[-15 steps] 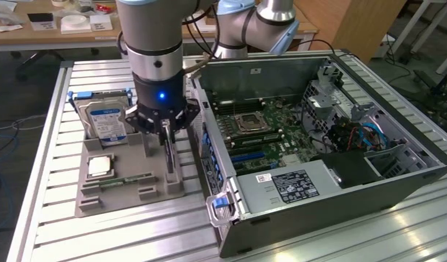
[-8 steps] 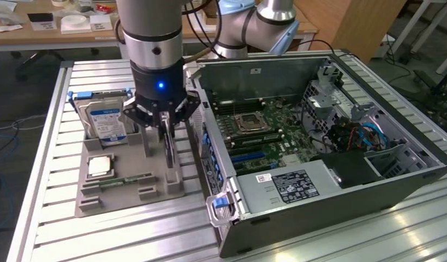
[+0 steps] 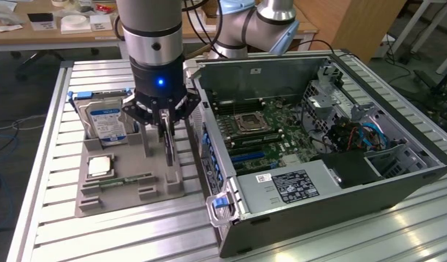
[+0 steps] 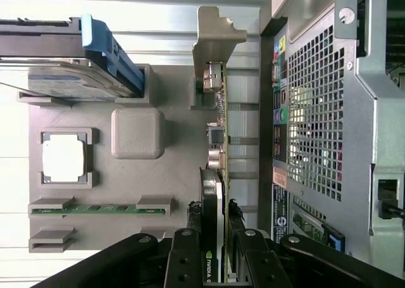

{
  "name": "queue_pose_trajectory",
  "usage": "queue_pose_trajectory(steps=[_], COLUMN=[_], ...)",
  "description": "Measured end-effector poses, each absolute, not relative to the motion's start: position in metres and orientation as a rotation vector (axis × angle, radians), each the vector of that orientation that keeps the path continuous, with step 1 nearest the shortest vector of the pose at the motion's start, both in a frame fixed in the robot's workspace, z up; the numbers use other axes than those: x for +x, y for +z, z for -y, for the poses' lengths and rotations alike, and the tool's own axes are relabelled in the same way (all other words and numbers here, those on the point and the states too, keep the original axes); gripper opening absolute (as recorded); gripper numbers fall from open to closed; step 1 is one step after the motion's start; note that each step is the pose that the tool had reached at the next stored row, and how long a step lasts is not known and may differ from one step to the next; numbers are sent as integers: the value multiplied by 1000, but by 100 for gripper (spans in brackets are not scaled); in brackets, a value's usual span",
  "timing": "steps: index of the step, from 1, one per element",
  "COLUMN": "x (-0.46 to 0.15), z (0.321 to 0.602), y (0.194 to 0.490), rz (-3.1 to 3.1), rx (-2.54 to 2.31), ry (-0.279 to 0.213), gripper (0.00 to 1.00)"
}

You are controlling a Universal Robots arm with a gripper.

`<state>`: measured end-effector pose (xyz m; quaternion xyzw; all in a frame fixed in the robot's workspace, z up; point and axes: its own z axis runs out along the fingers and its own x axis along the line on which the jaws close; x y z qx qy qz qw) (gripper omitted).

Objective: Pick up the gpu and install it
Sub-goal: 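Pick up the gpu and move the gpu toward the slot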

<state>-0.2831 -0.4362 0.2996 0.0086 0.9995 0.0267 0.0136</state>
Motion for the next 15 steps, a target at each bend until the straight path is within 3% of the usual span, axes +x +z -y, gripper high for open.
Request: queue_pose_trajectory(steps=[15], x=[-283], z=[436], y=[303], rz=[-3114], rx=[27], ry=[83], gripper=[27])
